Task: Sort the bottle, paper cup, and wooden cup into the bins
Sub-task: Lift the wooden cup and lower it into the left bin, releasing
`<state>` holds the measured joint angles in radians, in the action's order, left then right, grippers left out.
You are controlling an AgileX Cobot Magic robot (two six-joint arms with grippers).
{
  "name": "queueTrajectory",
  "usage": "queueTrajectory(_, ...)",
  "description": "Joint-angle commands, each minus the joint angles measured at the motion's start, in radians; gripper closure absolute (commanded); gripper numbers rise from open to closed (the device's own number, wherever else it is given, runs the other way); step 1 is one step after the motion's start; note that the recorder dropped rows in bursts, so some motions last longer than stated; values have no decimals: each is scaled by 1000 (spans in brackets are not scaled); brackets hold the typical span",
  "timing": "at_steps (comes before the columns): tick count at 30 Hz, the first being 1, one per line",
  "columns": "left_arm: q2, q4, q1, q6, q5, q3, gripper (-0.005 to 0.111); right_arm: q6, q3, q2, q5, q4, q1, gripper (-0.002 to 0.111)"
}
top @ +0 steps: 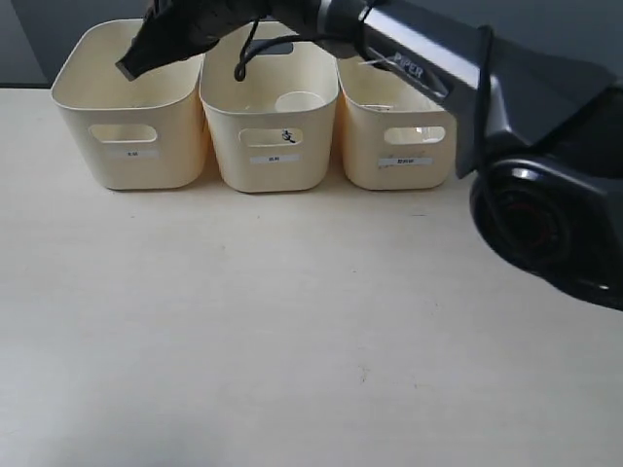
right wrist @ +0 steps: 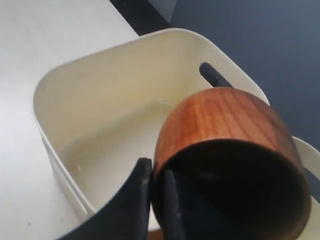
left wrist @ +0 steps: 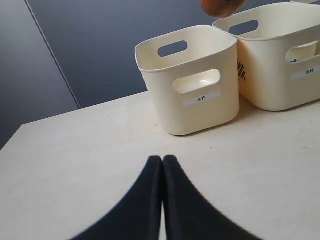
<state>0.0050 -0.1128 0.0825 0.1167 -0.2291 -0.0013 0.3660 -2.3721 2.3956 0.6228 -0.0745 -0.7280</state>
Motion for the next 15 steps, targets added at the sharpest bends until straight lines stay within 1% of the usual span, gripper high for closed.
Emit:
queueTrajectory(1, -5, -5, -3, -2, 4, 1, 107, 68, -196, 125, 32, -114, -1, 109)
queueTrajectory(2, -5, -5, -3, -2, 4, 1, 107, 68, -229, 163, 49, -110, -1, 109)
queueTrajectory(5, -5, -5, -3, -2, 4, 1, 107, 93, -246, 212, 44, -110, -1, 109)
queueTrajectory(13, -5, -5, -3, -2, 4, 1, 107, 111, -246, 226, 42, -110, -1, 109)
queueTrajectory(15, -5, -5, -3, -2, 4, 1, 107, 111, -246, 230, 42, -110, -1, 104)
